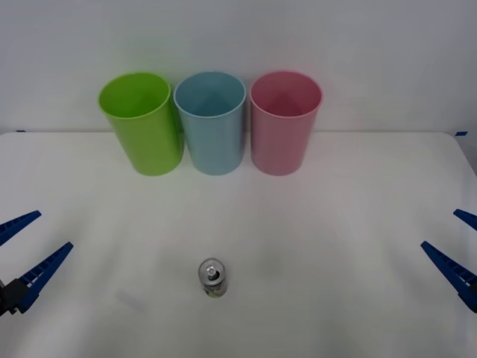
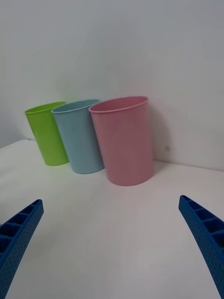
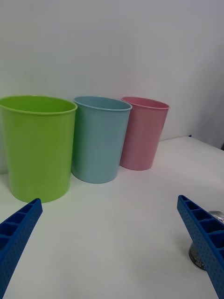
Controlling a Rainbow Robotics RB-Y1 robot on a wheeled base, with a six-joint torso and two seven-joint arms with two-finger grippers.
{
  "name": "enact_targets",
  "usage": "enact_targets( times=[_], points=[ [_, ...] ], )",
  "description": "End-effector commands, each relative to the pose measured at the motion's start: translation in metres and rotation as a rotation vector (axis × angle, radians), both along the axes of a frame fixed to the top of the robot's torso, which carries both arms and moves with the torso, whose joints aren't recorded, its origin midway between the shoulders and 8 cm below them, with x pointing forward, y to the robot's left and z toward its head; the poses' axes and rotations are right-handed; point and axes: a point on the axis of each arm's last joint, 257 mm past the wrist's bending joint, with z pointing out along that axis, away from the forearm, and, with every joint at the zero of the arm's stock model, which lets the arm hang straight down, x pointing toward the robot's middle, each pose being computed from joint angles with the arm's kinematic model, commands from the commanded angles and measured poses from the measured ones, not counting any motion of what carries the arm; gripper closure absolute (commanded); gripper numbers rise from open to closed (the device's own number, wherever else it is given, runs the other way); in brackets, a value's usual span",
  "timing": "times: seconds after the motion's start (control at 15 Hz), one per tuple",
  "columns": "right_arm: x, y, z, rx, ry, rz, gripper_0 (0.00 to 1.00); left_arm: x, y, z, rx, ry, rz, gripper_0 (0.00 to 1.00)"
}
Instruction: Grasp the object on the table and drop it into the matching bin: aluminum can to the light blue bin, PET bottle to the pink bin.
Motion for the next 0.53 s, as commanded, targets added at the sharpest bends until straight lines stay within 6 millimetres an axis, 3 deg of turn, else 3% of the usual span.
enact_targets(
  times=[0.07,0.13,0.53],
  points=[
    [0.0,0.0,0.0,0.0,0.0,0.0,0.0,0.0,0.0,0.0,0.0,0.0,0.0,0.0],
    [-0.003,-0.004,-0.015,0.011,0.031,-0.02,0.0,0.0,0.0,0.0,0.0,0.0,0.0,0.0],
    [-0.004,0.006,-0.029,-0.018,0.049,-0.001,0.0,0.0,0.0,0.0,0.0,0.0,0.0,0.0]
  ],
)
